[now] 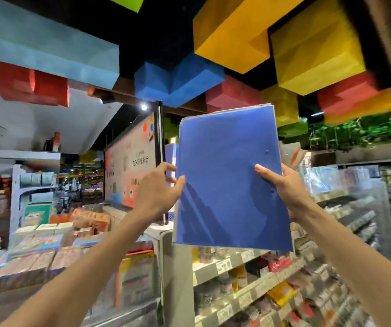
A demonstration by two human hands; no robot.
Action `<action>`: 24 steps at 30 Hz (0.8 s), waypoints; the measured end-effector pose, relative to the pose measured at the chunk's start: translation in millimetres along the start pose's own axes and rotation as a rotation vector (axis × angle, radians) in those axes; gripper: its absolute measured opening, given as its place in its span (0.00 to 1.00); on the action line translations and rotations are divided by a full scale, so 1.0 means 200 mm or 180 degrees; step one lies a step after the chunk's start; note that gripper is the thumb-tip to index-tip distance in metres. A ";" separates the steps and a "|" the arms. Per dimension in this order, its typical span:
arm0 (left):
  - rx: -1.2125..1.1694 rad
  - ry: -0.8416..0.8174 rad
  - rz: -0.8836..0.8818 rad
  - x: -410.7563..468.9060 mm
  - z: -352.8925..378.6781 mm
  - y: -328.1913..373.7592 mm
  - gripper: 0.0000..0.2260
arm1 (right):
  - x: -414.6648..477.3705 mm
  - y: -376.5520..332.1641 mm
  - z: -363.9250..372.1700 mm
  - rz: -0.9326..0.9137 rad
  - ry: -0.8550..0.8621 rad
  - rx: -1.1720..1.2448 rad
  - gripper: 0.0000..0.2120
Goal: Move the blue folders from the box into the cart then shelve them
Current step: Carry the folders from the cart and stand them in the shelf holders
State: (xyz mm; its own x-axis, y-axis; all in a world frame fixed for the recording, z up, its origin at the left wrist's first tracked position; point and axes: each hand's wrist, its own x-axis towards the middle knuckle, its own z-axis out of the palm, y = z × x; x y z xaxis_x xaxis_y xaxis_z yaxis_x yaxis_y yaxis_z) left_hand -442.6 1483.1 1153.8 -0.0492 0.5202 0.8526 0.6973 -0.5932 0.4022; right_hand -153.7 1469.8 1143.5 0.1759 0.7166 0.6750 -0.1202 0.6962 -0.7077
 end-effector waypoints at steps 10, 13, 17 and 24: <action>-0.0064 -0.0395 0.0251 0.26 0.58 0.17 0.08 | 0.30 0.07 -0.23 -0.0828 0.1131 -0.1126 0.08; -0.0064 -0.0435 0.0413 0.35 0.70 0.16 0.10 | 0.40 0.13 -0.27 -0.0979 0.1515 -0.1682 0.08; -0.0159 -0.0400 0.0429 0.48 0.86 0.09 0.10 | 0.54 0.20 -0.31 -0.1120 0.1733 -0.2095 0.11; 0.0341 -0.0406 0.0583 0.65 1.16 -0.06 0.11 | 0.78 0.32 -0.35 -0.1194 0.2049 -0.2425 0.15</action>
State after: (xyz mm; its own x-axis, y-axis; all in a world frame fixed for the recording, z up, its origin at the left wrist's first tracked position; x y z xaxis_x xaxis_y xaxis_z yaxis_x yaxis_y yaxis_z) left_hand -291.4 1701.1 1182.3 0.1709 0.4872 0.8564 0.7585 -0.6198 0.2012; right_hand -66.2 1623.7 1189.0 0.5849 0.1489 0.7973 0.6526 0.4973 -0.5716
